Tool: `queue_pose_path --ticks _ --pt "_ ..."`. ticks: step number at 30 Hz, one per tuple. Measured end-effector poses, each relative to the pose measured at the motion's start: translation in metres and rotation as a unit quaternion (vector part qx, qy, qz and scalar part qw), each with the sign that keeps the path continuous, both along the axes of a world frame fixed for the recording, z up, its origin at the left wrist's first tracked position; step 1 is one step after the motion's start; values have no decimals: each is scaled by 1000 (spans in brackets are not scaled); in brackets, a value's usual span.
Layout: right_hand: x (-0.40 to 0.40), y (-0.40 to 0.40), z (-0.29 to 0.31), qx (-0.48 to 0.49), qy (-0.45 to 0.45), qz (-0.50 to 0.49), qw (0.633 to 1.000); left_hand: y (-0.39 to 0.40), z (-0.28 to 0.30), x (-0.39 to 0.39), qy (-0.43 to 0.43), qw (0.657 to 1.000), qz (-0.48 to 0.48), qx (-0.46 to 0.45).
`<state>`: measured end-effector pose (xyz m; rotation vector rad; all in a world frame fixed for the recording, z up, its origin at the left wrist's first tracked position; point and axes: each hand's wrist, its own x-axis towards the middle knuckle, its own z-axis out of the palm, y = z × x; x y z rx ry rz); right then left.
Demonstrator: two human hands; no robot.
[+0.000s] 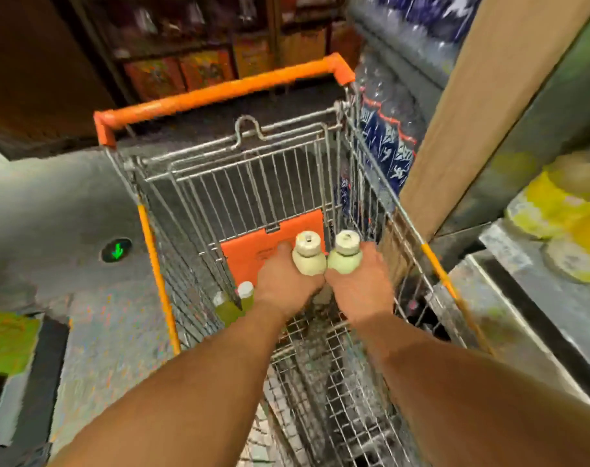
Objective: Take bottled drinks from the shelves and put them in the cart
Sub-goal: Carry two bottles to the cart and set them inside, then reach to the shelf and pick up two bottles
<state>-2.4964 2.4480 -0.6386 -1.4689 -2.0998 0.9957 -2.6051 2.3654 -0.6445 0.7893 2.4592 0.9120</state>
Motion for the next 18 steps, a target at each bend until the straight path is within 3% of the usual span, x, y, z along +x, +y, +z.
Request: queue_pose_path --ticks 9,18 --pt "74 -81 221 100 90 -102 986 -66 225 53 67 982 -126 124" --pt "227 -123 406 222 93 -200 950 -77 411 185 106 934 -247 237"
